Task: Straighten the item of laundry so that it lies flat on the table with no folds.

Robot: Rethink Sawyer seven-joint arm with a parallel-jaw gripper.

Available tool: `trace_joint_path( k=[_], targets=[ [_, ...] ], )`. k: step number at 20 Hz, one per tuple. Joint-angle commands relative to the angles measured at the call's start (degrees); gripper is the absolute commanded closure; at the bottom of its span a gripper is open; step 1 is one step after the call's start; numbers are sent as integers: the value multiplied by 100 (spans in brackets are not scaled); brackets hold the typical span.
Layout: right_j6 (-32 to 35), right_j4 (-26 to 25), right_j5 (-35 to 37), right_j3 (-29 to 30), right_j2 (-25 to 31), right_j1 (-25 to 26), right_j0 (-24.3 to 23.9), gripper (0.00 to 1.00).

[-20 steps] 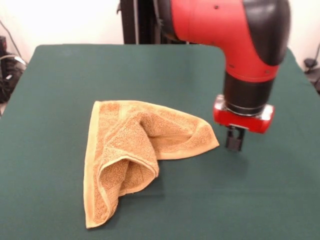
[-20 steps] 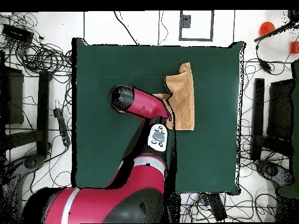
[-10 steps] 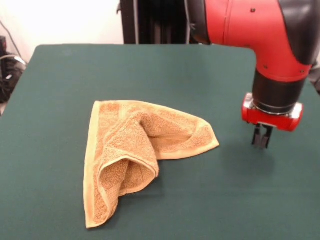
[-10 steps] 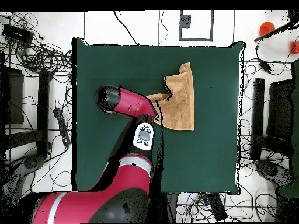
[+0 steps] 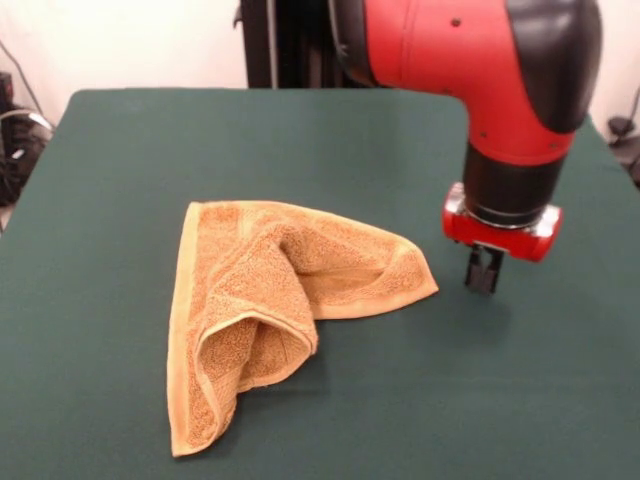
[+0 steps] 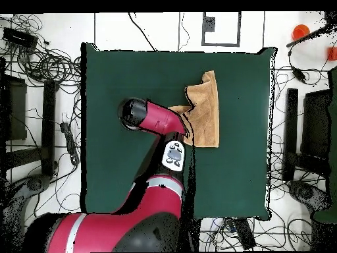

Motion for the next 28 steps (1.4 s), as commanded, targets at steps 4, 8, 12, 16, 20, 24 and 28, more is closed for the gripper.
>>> trace_joint_path(
  k=[4, 8, 12, 16, 20, 24, 28],
  targets=[
    [643, -320, -493, 812, 522, -133, -58, 100],
    [850, -221, -576, 965, 650, -219, -121, 0],
    [778, -289, -548, 935, 680, -228, -149, 0],
    [770, -297, -537, 943, 709, -241, -184, 0],
    [918, -151, -604, 1057, 806, -281, -238, 0],
    [919, -136, -577, 1079, 857, -309, -276, 0],
    [966, -148, -431, 993, 833, -322, -264, 0]
  ],
)
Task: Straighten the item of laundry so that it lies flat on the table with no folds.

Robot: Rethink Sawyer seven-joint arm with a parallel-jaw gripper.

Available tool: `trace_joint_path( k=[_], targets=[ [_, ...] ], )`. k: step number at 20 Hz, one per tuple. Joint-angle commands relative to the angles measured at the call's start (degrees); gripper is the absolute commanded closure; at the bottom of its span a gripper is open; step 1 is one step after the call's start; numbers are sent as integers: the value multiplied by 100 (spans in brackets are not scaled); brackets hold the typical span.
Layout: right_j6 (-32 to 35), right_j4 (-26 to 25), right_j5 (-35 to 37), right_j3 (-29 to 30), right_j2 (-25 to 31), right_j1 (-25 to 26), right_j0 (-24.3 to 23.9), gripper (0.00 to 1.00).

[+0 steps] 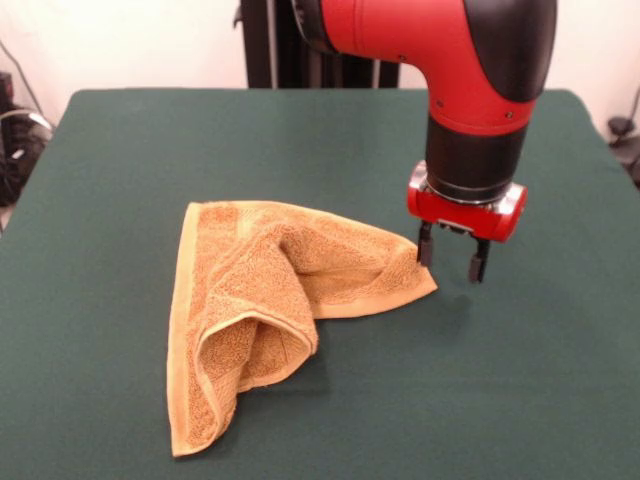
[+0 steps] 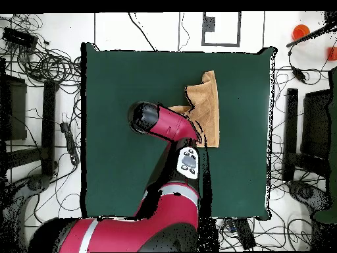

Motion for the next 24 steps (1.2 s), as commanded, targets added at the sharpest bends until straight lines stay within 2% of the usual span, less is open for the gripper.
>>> trace_joint_path(
  k=[1, 17, 24],
  targets=[
    [919, -20, -60, 408, 625, 141, 63, 0],
    [776, -266, 386, 28, 259, 232, 102, 0],
    [603, -448, 649, -34, 169, 84, -13, 0]
  ],
)
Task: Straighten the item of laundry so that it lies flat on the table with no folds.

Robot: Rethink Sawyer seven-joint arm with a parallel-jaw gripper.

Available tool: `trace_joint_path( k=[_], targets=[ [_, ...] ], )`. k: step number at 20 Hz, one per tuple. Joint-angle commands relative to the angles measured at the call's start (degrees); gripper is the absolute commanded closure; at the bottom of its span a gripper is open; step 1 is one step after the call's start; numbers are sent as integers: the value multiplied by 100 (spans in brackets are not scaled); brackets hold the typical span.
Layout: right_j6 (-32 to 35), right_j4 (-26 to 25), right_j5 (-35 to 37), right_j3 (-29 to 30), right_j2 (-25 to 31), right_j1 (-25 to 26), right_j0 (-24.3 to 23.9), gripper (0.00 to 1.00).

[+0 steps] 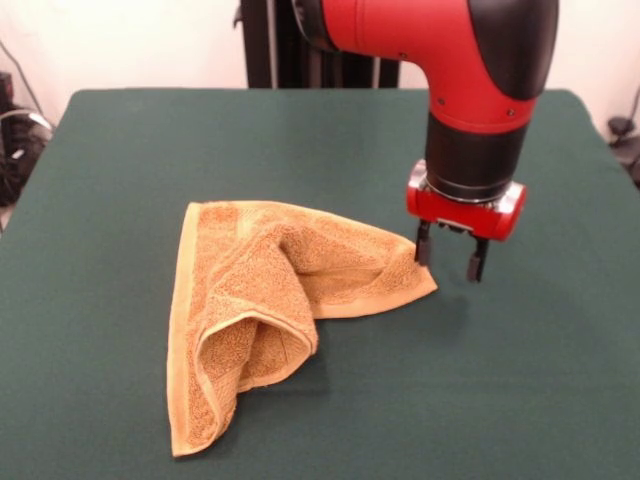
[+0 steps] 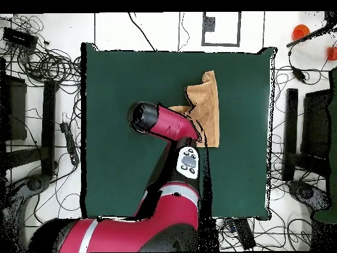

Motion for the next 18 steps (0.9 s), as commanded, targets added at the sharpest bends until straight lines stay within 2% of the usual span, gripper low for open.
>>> trace_joint_path(
  k=[1, 12, 18],
  targets=[
    [553, -314, 704, -33, 180, 76, -67, 0],
    [503, -635, 1037, -239, 209, -58, -350, 0],
    [566, -773, 873, -174, 266, -12, -385, 0]
  ],
)
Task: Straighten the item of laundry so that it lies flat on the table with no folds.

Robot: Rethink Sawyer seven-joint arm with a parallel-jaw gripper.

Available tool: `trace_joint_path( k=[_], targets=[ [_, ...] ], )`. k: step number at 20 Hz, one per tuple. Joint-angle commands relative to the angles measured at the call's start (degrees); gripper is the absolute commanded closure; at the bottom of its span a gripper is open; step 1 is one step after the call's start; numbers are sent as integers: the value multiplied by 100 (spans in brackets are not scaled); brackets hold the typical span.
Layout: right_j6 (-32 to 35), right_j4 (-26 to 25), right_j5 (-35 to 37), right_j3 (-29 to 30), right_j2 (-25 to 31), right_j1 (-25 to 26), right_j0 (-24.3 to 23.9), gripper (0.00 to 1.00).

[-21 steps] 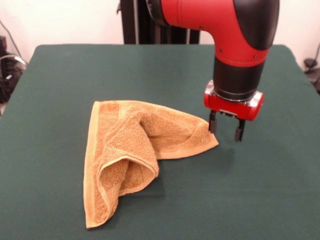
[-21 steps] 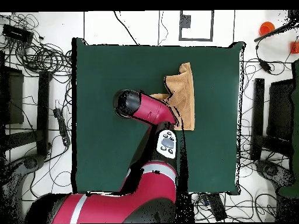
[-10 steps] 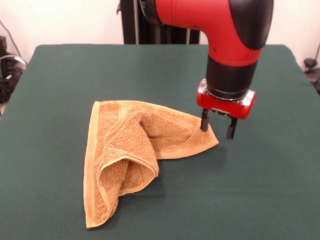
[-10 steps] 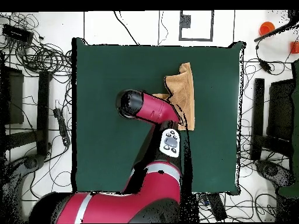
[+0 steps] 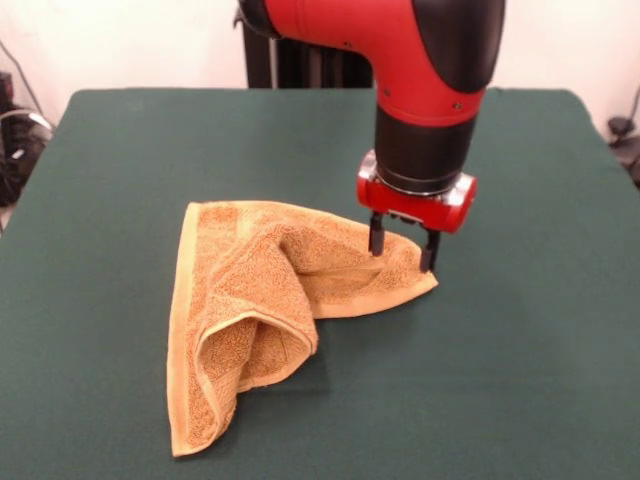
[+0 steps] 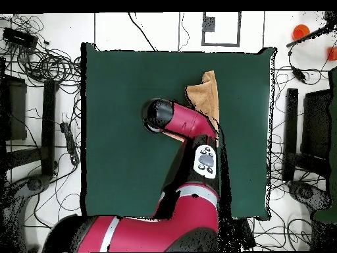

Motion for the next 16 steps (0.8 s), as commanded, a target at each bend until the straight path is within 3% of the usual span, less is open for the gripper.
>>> trace_joint_path(
  k=[1, 6, 7, 11, 16],
  targets=[
    [596, -221, 357, 64, 314, 97, 29, 0],
    [611, -192, 30, 184, 480, 133, -14, 0],
    [584, -192, -82, 227, 532, 134, -30, 100],
    [947, -25, -216, 301, 450, 181, 25, 100],
    [851, -83, -125, 324, 447, 132, 28, 100]
  ],
)
